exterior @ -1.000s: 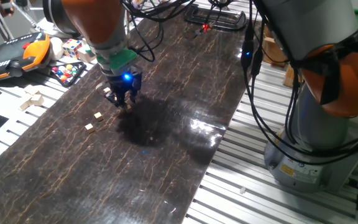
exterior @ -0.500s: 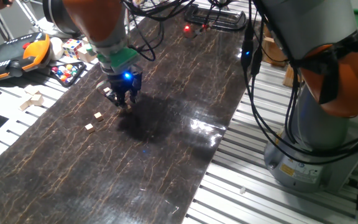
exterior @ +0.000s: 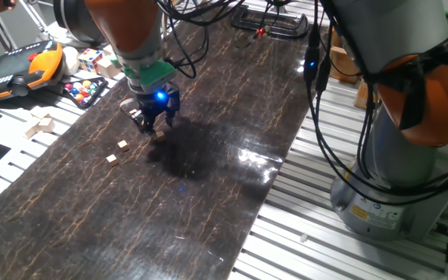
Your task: Stack the blocks in a vertical line of five
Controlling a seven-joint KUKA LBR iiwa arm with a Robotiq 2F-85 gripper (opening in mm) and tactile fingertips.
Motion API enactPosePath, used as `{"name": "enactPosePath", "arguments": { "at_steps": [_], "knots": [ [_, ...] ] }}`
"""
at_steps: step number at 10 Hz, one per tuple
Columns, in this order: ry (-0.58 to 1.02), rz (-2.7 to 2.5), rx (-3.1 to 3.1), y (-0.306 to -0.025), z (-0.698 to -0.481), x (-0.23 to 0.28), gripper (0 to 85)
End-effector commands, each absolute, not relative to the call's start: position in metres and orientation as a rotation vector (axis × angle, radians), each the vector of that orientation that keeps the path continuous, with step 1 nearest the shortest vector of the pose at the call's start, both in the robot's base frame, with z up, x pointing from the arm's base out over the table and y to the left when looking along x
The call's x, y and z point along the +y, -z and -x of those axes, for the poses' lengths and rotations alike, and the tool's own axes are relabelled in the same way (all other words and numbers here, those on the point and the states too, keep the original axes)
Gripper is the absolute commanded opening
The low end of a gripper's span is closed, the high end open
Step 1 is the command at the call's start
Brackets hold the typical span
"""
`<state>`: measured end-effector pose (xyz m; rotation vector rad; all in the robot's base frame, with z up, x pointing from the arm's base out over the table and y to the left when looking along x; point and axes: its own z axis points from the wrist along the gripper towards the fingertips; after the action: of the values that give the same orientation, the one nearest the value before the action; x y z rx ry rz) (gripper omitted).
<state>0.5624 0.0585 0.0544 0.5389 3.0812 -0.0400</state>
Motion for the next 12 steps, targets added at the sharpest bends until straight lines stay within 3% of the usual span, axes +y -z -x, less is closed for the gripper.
{"name": "enactPosePath", "arguments": {
  "at_steps": [1,4,12],
  "knots": [
    [0.041,-0.540,3.077,-0.050,-0.564,0.059,56.7],
    [0.039,-0.548,3.066,-0.040,-0.569,0.058,55.3],
    [0.032,-0.546,3.070,-0.034,-0.567,0.059,39.3]
  ]
}}
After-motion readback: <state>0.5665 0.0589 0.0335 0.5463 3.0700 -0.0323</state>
